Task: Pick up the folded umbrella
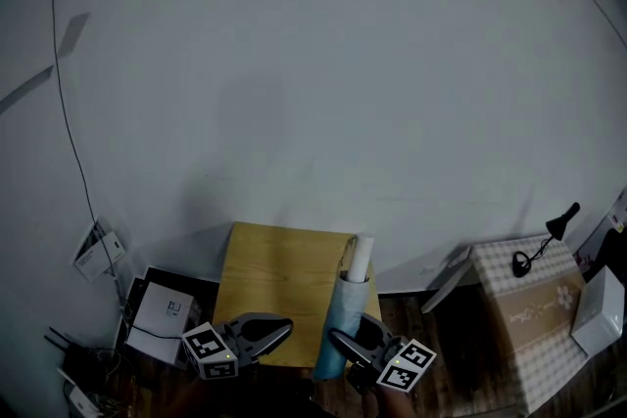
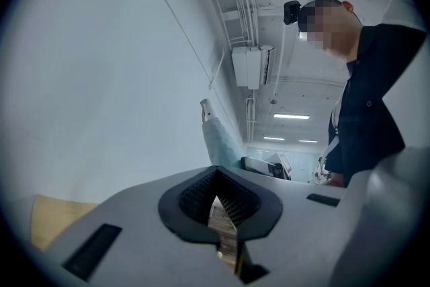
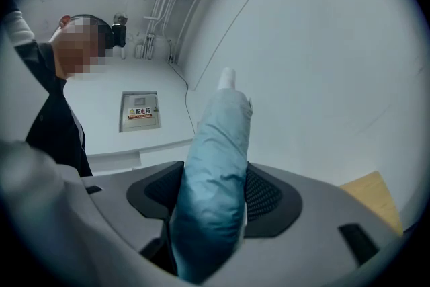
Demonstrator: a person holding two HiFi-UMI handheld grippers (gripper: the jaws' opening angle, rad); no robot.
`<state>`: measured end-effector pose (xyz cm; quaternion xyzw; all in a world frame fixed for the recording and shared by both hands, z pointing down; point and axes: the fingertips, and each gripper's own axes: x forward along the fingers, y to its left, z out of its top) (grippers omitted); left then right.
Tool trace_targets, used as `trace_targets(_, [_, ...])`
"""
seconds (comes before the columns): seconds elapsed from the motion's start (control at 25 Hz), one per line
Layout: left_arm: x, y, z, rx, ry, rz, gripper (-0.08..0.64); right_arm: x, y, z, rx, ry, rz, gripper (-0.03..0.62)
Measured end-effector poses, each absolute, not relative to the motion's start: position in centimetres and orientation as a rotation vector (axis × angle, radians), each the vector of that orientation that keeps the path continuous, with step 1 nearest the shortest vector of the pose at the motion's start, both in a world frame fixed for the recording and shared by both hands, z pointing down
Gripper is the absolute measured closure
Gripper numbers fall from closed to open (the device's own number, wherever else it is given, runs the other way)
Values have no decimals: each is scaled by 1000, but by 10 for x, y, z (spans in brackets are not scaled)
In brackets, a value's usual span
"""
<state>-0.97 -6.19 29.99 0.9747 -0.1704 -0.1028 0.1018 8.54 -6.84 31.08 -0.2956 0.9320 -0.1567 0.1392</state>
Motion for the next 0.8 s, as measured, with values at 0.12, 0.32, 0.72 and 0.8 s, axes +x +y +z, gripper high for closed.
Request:
trace_targets(0.12, [-19,-40,311,2851,-537,-270,549,72,-44,320,-829,2722,-485,304])
trace_targets(0.32, [-16,-8,308,2885,-556,-266,549,77,-20,320,-818,2755,-472,304])
trace_targets(0.72, [51,65,303,2867,-653,-256,549,150,64,309,-688,2802,-380,305])
trace_targets(0.8, [69,84,310,2842,-665,-224,549,172,80,321,-702,2782,-435,305])
